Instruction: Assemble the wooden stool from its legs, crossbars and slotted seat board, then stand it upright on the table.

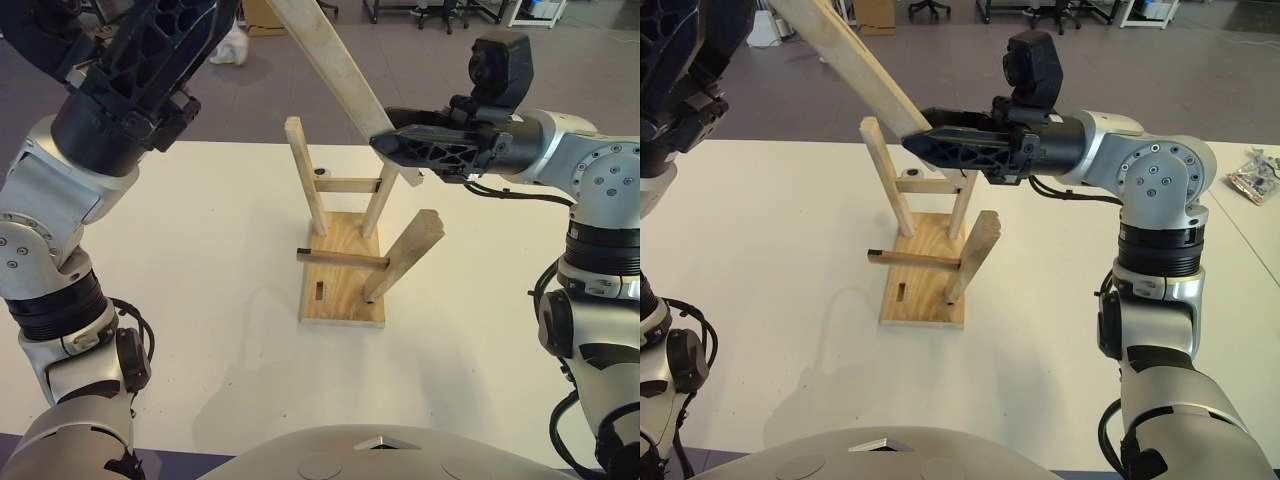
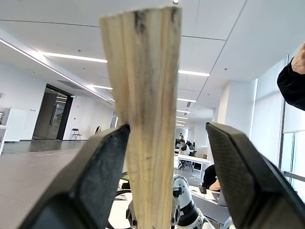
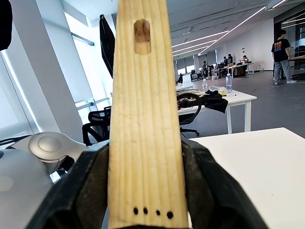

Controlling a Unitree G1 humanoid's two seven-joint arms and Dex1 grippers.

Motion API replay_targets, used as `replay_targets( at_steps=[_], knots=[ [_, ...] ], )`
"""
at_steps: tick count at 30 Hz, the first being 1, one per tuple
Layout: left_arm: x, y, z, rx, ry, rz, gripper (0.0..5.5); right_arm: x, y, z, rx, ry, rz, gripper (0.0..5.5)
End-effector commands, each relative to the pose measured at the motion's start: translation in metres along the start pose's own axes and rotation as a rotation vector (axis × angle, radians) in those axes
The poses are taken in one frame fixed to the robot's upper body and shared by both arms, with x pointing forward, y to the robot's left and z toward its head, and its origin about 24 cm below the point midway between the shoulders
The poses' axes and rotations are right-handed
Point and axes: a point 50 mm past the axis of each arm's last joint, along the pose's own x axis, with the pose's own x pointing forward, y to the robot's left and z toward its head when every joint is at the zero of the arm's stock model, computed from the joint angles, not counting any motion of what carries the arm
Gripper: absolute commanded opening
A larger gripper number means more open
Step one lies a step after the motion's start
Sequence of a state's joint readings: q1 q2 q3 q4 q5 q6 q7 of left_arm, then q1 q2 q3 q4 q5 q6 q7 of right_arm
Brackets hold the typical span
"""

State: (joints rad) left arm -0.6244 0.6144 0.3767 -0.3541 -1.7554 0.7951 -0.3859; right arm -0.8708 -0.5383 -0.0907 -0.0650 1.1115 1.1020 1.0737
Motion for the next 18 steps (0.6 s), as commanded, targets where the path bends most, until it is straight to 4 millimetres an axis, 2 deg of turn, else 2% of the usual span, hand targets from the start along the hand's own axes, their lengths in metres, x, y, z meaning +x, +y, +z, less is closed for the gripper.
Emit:
replay_targets(
  at_steps=[1, 7, 12, 16, 18],
  knots=[
    [0.001, 0.003, -0.008, 0.018, 0.043, 0.034, 2.96, 0.006, 0.006, 0.005, -0.041, 0.026, 0.035, 2.07],
    [0.001, 0.006, -0.021, 0.017, 0.076, 0.060, 2.96, 0.006, 0.007, 0.006, -0.049, 0.041, 0.039, 2.07],
    [0.003, 0.004, -0.019, 0.019, 0.071, 0.051, 2.96, 0.000, 0.004, -0.006, -0.042, 0.146, 0.015, 2.07],
    [0.001, 0.004, -0.017, 0.024, 0.056, 0.058, 2.96, -0.005, 0.002, -0.006, -0.048, 0.190, 0.014, 2.07],
    [-0.001, 0.004, -0.016, 0.008, 0.045, 0.055, 2.69, -0.006, 0.000, -0.004, -0.055, 0.186, 0.012, 2.07]
  ],
)
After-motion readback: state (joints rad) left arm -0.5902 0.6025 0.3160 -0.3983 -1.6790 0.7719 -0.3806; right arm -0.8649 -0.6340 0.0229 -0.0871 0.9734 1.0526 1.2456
